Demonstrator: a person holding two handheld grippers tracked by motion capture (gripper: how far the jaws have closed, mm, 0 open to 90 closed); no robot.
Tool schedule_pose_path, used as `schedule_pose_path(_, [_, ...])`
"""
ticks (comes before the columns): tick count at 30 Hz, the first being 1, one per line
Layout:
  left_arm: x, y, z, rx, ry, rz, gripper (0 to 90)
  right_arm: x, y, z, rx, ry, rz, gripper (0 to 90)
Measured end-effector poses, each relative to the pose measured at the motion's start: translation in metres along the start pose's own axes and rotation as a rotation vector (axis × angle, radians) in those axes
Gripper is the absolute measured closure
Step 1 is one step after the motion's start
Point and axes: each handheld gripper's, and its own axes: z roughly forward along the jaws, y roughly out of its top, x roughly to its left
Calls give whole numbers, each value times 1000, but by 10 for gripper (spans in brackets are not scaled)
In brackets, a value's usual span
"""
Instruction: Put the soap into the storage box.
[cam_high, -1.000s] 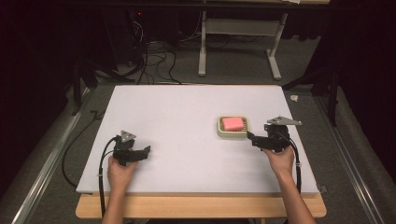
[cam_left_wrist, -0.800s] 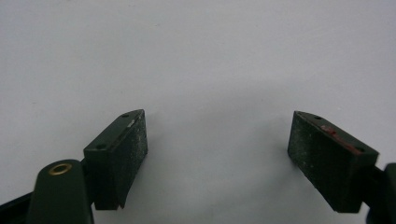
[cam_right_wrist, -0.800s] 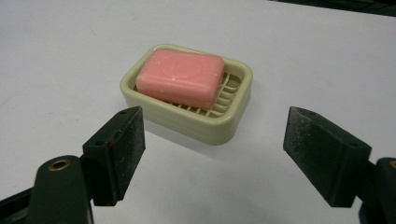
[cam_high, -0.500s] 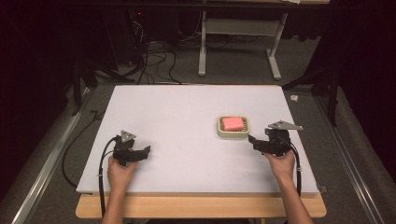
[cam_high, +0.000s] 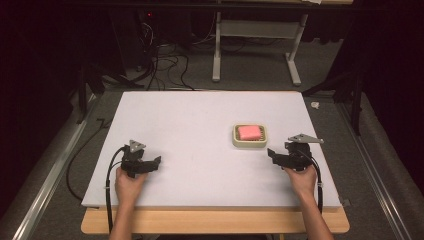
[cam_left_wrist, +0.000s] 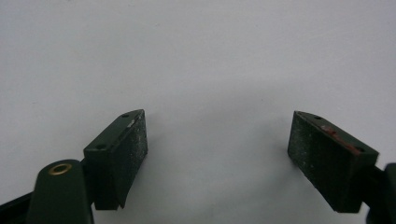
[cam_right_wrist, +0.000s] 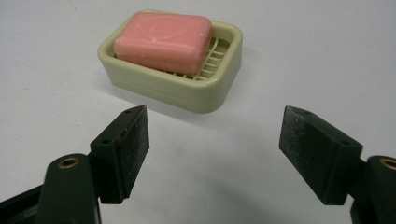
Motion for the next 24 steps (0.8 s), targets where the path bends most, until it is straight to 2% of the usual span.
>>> schedule_pose_path(16, [0,0,0,0,0,0,205,-13,-18,19,78,-45,16,251])
schedule_pose_path(21, [0,0,0,0,0,0,205,-15,-24,26,116,-79,-3,247])
schedule_pose_path(24, [0,0,0,0,0,1,205,-13,-27,27,104,-93,-23,245])
